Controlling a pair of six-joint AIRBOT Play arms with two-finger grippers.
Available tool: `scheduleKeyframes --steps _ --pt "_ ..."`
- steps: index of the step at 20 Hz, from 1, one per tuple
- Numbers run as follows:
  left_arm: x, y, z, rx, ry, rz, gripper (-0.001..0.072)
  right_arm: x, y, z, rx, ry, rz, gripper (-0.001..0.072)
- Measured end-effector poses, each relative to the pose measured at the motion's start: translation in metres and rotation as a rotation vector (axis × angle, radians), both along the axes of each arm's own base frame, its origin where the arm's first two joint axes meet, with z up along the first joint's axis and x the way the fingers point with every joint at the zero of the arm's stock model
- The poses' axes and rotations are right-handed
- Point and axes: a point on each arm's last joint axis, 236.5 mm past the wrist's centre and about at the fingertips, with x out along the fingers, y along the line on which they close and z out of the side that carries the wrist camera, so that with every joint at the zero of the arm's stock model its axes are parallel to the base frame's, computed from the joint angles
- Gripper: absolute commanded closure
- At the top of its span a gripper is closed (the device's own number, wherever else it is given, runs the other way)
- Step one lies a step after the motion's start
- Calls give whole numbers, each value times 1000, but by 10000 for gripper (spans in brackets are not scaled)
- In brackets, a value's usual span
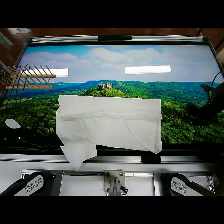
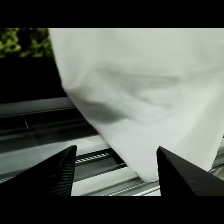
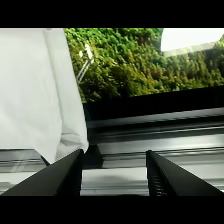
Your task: Fold the shirts.
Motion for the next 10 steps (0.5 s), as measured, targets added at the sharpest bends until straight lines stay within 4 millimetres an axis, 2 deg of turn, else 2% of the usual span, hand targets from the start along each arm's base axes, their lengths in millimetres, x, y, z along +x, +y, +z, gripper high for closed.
scheduleKeyframes --steps 1,4,5,6,8,9,10 --pt "0 -1 -3 3 -1 -5 186 -3 0 -4 0 14 0 202" --pt "0 -8 -9 4 4 -28 211 -16 4 -18 14 62 -1 199" --pt "0 -11 -11 2 6 -34 212 -21 5 -23 19 80 -1 98" --pt "-1 -14 -12 -3 13 -43 258 -25 7 -29 23 91 -2 80" --pt "3 -18 -16 -5 10 -38 535 -38 14 -44 54 133 4 80" --pt "4 -18 -19 -2 8 -38 620 -46 21 -52 80 153 9 80" --pt "4 -19 -20 -4 10 -38 673 -53 30 -59 115 171 15 80"
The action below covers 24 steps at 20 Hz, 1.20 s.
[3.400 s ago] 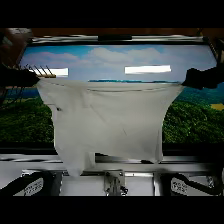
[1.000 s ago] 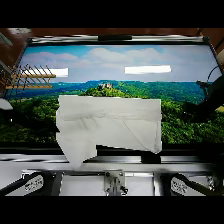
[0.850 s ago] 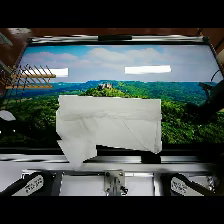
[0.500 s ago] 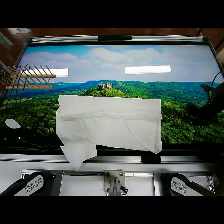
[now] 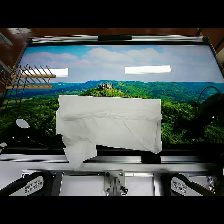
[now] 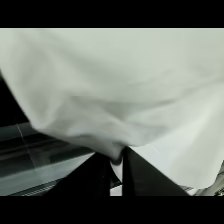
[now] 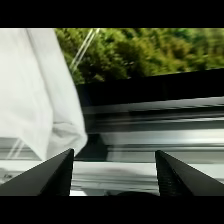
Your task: Fold the shirts.
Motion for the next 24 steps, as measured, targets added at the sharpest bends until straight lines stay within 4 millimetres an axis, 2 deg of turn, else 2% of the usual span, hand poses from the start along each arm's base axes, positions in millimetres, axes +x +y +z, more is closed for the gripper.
scheduleKeyframes --steps 3,9,17,24 --pt "3 -5 0 -15 -4 7 673 -23 24 -16 95 39 21 80" --pt "5 -10 3 -39 -5 19 673 -56 45 -33 146 22 45 80" --pt "8 -16 6 -66 -9 39 673 -60 63 -46 201 -46 92 80" --pt "9 -17 7 -70 -10 42 673 -67 87 -56 145 -65 402 80"
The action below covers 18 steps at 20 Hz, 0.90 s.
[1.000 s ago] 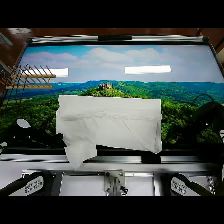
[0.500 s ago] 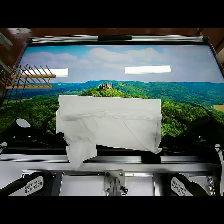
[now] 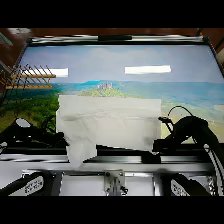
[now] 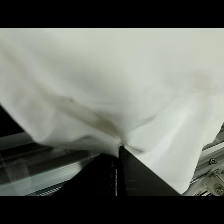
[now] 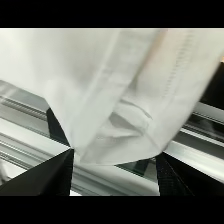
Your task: Fold the shirts.
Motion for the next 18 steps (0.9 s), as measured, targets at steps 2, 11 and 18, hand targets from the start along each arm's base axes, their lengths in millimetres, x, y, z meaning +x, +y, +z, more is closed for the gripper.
scheduleKeyframes --steps 2,11,18 --pt "0 0 0 0 0 0 673 4 1 -4 -31 -25 31 80" --pt "2 1 0 3 -6 3 673 16 18 -18 -34 -28 -49 656" --pt "38 6 27 7 -144 -61 674 43 27 7 40 -79 -101 657"
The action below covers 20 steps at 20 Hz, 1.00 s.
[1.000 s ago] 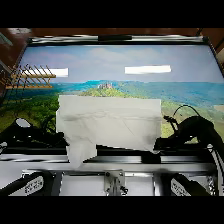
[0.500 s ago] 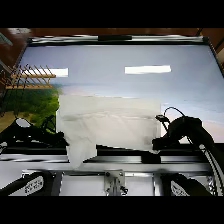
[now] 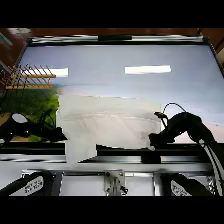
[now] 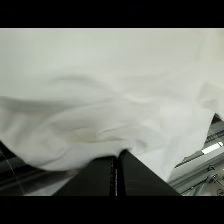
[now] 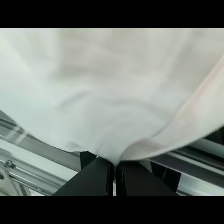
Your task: Fold the shirts.
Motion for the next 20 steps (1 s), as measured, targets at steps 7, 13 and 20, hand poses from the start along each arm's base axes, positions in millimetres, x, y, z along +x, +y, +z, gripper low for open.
scheduleKeyframes --steps 7,13,20 --pt "104 11 91 25 -366 -32 675 108 -34 66 -39 -393 -153 657" --pt "198 11 125 -61 -476 86 674 179 -45 73 -38 -543 -301 657" --pt "240 13 66 -135 -296 221 516 225 -32 39 -45 -542 -325 627"
